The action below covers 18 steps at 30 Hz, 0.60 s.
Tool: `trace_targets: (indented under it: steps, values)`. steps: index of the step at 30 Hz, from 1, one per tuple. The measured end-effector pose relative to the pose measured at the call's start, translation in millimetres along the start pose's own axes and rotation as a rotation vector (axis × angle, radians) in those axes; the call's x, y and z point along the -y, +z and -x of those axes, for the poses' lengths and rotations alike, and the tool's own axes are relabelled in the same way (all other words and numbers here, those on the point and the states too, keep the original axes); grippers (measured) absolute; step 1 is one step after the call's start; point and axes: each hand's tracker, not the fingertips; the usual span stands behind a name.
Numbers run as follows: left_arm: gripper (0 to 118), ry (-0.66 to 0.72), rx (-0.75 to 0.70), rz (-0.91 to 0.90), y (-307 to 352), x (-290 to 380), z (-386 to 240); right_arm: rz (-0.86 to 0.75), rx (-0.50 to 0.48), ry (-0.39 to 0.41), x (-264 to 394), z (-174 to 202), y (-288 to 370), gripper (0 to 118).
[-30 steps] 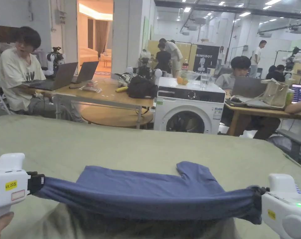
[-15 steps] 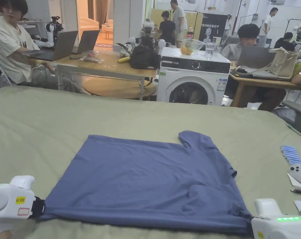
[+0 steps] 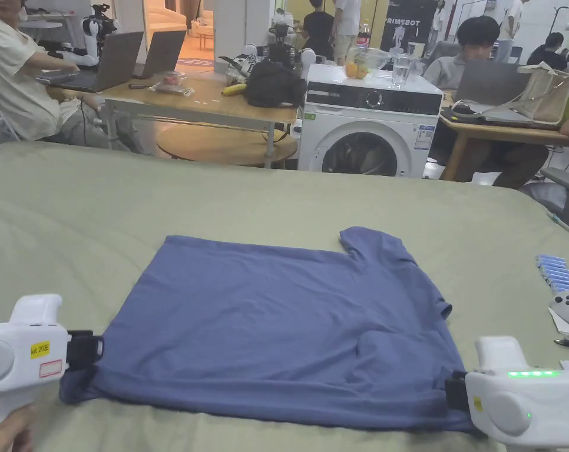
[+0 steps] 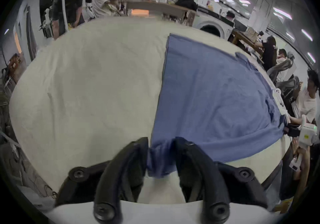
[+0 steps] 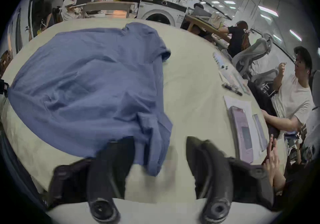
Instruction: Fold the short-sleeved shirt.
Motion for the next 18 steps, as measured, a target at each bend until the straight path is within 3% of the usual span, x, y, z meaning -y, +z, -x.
trace_targets:
  steps: [7,10,11,12,13,14,18]
  values:
    - [33,-0.053,0.005,-0.374,28,4,-52,-0.437,-0.066,-0.181,-7,31,35,64]
    - [33,-0.086,-0.012,-0.456,34,5,-72,-0.573,-0.059,-0.190,-9,47,49,64]
    - [31,-0.103,-0.033,-0.452,28,2,-71,-0.582,-0.043,-0.167,-12,53,51,60]
    - [22,-0.119,-0.082,-0.448,27,2,-75,-0.601,-0.025,-0.160,-14,58,54,46]
    - [6,-0.115,-0.051,-0.440,26,0,-77,-0.600,-0.037,-0.167,-16,61,57,24]
    - [0,-0.118,-0.024,-0.425,26,-1,-77,-0.599,-0.075,-0.170,-19,63,57,0]
    - [0,-0.129,-0.056,-0.376,23,-4,-72,-0.578,-0.112,-0.162,-26,73,57,0]
